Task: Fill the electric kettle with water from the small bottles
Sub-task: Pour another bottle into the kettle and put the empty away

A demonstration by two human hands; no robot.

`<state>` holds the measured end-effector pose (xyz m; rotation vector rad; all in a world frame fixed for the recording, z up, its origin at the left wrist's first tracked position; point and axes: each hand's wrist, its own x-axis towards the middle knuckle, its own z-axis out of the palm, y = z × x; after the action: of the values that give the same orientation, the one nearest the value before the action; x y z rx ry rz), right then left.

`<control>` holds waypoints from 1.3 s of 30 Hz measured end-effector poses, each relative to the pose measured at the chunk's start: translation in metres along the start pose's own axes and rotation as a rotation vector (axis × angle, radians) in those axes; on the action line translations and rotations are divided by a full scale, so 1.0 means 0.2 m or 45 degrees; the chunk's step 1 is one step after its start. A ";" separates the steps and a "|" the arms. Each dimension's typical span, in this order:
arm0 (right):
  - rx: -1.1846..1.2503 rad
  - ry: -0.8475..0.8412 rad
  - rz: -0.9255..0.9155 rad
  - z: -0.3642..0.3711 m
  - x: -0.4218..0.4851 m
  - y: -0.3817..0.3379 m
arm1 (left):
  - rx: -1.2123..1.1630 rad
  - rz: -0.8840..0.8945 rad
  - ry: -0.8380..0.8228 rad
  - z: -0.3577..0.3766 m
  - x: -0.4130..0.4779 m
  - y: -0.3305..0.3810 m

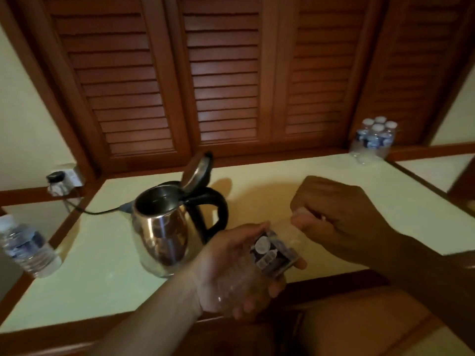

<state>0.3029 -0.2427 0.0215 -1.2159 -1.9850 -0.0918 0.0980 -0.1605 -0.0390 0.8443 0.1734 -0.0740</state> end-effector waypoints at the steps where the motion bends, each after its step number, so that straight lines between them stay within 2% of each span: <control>1: -0.035 0.041 0.009 -0.03 -0.01 0.08 | 0.047 -0.012 -0.005 0.01 0.10 0.03; 3: -0.078 0.096 0.090 -0.13 -0.03 0.26 | 0.127 -0.021 0.082 0.04 0.30 0.10; 5: -0.106 0.088 0.248 -0.24 -0.07 0.45 | 0.319 0.090 0.305 0.07 0.50 0.17; 8: -0.030 0.029 0.560 -0.42 -0.15 0.69 | 0.945 0.451 0.698 0.13 0.82 0.25; 11: -0.053 -0.042 0.800 -0.64 -0.18 0.90 | 1.588 0.841 0.932 0.18 1.15 0.30; 12: -0.085 -0.070 0.846 -0.69 -0.18 0.97 | 1.774 0.929 1.001 0.18 1.25 0.31; 14: -0.096 -0.058 0.926 -0.77 -0.19 1.15 | 1.962 0.945 1.159 0.17 1.47 0.36; 16: -0.077 0.016 0.950 -0.85 -0.20 1.33 | 1.888 0.895 1.260 0.15 1.67 0.40; 17: -0.057 0.076 0.953 -0.89 -0.20 1.43 | 1.812 0.881 1.245 0.13 1.76 0.42; 21: 0.180 0.223 1.025 -1.05 -0.22 1.76 | 1.533 0.720 0.971 0.07 2.07 0.48; 25: 0.388 0.209 1.009 -1.12 -0.26 2.01 | 1.473 0.582 0.952 -0.06 2.29 0.54; 28: 0.455 0.200 0.937 -1.15 -0.27 2.13 | 1.416 0.537 1.046 -0.16 2.45 0.56; 31: 0.541 0.221 0.920 -1.13 -0.32 2.25 | 1.480 0.515 1.179 -0.24 2.61 0.56; 35: 0.505 0.325 0.999 -1.00 -0.46 2.43 | 1.407 0.553 1.275 -0.33 2.83 0.52; 39: 0.475 0.301 1.163 -0.87 -0.60 2.57 | 1.391 0.568 1.419 -0.39 3.02 0.51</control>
<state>0.8328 -0.1296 -0.1036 -1.6356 -1.0395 0.5398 0.6954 -0.0316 -0.1247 1.9301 1.0441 0.8107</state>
